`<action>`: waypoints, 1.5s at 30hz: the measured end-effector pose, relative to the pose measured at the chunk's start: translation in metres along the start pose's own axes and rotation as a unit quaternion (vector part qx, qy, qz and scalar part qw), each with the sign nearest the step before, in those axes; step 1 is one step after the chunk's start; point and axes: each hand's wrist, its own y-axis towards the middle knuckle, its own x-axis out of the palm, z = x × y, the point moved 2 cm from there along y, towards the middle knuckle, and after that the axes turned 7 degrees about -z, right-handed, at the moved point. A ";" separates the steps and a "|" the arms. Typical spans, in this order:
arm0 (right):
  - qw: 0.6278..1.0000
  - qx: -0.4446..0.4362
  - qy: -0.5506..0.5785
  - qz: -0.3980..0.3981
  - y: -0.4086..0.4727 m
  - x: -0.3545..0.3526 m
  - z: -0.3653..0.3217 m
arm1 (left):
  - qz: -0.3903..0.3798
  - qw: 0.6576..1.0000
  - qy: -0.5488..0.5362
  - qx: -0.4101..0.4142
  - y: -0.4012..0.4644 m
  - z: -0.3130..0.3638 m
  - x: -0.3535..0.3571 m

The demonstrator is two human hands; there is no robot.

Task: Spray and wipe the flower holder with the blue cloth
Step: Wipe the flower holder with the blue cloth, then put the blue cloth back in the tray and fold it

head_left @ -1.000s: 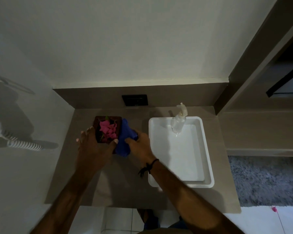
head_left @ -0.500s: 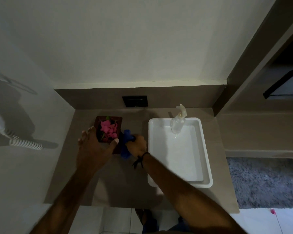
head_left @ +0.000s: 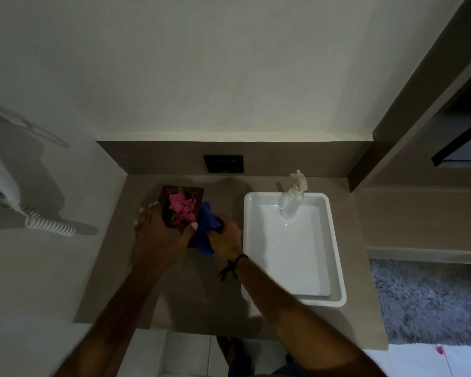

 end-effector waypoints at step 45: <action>0.985 0.154 -0.054 0.057 -0.057 -0.198 0.075 | -0.231 0.954 -0.174 0.082 -0.030 0.055 0.209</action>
